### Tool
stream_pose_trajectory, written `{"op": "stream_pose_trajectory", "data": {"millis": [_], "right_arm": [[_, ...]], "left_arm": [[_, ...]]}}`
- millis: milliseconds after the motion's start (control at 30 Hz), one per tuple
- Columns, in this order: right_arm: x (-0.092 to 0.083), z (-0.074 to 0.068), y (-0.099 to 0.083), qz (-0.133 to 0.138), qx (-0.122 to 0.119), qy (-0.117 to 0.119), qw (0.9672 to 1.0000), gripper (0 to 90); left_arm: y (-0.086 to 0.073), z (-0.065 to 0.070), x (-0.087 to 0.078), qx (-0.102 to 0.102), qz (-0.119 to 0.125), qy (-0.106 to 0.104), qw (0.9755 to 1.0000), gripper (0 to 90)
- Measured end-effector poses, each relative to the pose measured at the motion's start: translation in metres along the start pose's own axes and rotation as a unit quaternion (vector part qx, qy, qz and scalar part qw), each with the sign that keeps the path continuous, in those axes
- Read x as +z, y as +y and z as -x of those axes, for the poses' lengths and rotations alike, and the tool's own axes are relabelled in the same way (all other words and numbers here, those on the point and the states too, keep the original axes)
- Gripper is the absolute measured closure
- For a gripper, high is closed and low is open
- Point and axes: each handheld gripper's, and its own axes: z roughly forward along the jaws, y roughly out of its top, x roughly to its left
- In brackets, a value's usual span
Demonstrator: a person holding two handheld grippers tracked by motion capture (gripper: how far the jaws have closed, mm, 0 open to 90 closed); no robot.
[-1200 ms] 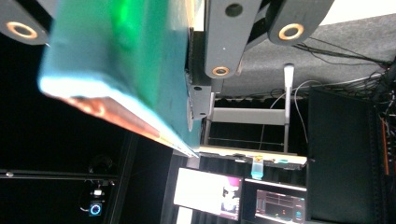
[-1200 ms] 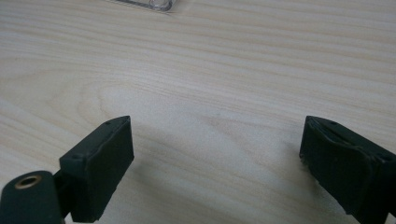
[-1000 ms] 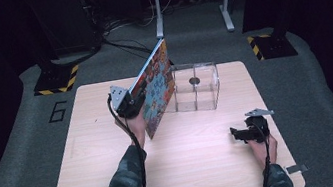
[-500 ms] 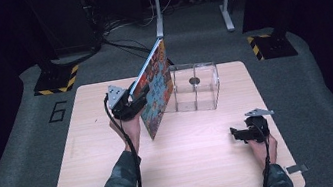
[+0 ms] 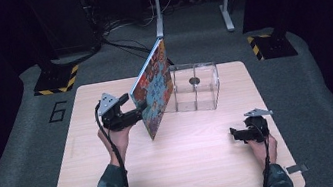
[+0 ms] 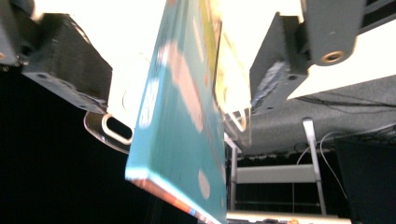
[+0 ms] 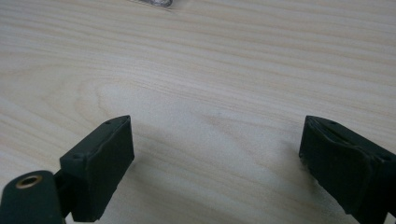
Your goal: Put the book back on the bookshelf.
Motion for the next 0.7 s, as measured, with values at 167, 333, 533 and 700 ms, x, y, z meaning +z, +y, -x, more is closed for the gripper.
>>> {"op": "stream_pose_trajectory", "data": {"millis": [167,333,533,700], "right_arm": [[0.001,-0.003,0.000,-0.001,-0.005,-0.009,0.9999,9.3],[0.001,-0.003,0.000,-0.002,-0.005,-0.009,0.9999,9.3],[0.001,-0.003,0.000,-0.002,-0.005,-0.009,0.9999,9.3],[0.001,-0.004,0.000,-0.003,-0.005,-0.010,0.9999,9.3]], "left_arm": [[-0.011,-0.005,-0.016,0.005,-0.017,0.005,0.9998,15.1],[-0.036,-0.011,-0.032,0.004,-0.048,0.012,0.9988,12.8],[-0.061,-0.020,-0.043,-0.006,-0.073,0.029,0.9969,10.7],[-0.087,-0.026,-0.051,-0.025,-0.095,0.035,0.9945,8.6]]}}
